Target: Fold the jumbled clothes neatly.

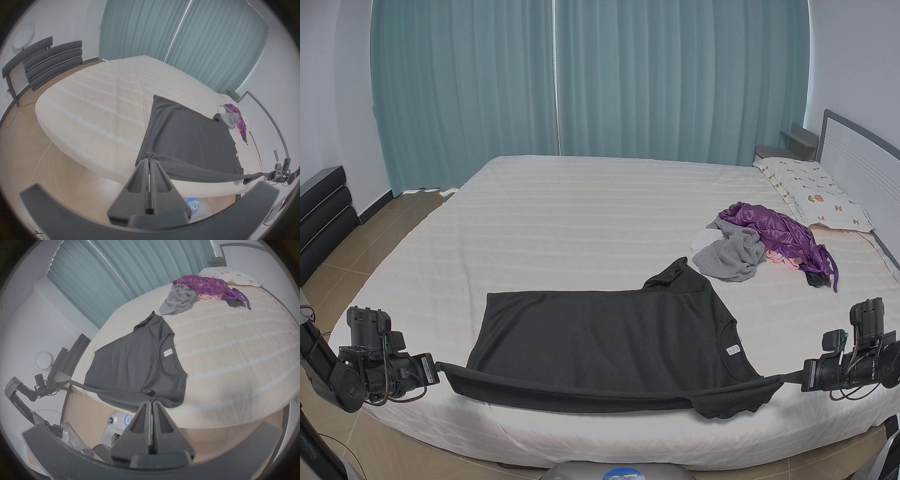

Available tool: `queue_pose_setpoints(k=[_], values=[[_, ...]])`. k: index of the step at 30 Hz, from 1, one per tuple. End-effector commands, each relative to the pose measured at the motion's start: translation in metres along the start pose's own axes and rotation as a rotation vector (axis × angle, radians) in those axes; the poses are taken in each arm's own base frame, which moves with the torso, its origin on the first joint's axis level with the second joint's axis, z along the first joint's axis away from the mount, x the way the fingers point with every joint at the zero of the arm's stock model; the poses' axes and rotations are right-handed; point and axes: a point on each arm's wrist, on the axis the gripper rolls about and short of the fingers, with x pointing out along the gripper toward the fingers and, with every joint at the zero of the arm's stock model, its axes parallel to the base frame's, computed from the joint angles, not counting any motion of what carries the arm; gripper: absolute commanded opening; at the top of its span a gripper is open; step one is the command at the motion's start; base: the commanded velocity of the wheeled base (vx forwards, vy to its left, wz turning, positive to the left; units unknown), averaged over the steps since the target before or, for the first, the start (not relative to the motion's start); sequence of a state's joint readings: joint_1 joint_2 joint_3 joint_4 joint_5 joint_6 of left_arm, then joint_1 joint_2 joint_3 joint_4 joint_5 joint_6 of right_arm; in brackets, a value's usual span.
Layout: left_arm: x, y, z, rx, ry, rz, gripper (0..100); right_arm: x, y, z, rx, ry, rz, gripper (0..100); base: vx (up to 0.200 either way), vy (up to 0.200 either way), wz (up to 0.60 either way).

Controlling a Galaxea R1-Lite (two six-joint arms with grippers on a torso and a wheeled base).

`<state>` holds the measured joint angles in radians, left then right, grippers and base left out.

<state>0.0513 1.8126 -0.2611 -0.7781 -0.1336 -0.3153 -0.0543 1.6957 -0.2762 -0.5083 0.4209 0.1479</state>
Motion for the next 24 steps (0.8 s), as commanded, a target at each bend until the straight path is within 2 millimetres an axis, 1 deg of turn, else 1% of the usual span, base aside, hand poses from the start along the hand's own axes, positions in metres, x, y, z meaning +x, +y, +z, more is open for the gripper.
queue_pose_setpoints(k=[1, 5, 6, 10, 16, 24], values=[[0.008, -0.002, 0.007, 0.001, -0.008, -0.005, 0, 0.009, -0.002, 0.009, 0.004, 0.005, 0.003, 0, 0.000, 0.000, 0.00], [0.022, -0.003, 0.007, 0.005, 0.017, 0.002, 0, 0.017, -0.005, 0.017, 0.004, 0.005, 0.002, 0, 0.000, 0.000, 0.00], [0.022, -0.003, 0.007, 0.005, 0.017, 0.000, 0, 0.017, -0.005, 0.017, 0.004, 0.005, 0.002, 0, 0.000, 0.000, 0.00], [0.034, -0.004, 0.012, 0.006, 0.018, 0.003, 0, 0.028, -0.007, 0.026, 0.001, 0.008, 0.006, 0, 0.000, 0.000, 0.00], [0.034, -0.005, 0.018, 0.009, -0.008, 0.018, 0, 0.040, -0.005, 0.034, -0.013, 0.015, 0.019, 0, 0.000, 0.000, 0.00], [0.033, -0.004, 0.015, 0.008, 0.004, 0.026, 0, 0.042, -0.004, 0.040, -0.020, 0.002, 0.022, 0, 0.000, 0.000, 0.00]])
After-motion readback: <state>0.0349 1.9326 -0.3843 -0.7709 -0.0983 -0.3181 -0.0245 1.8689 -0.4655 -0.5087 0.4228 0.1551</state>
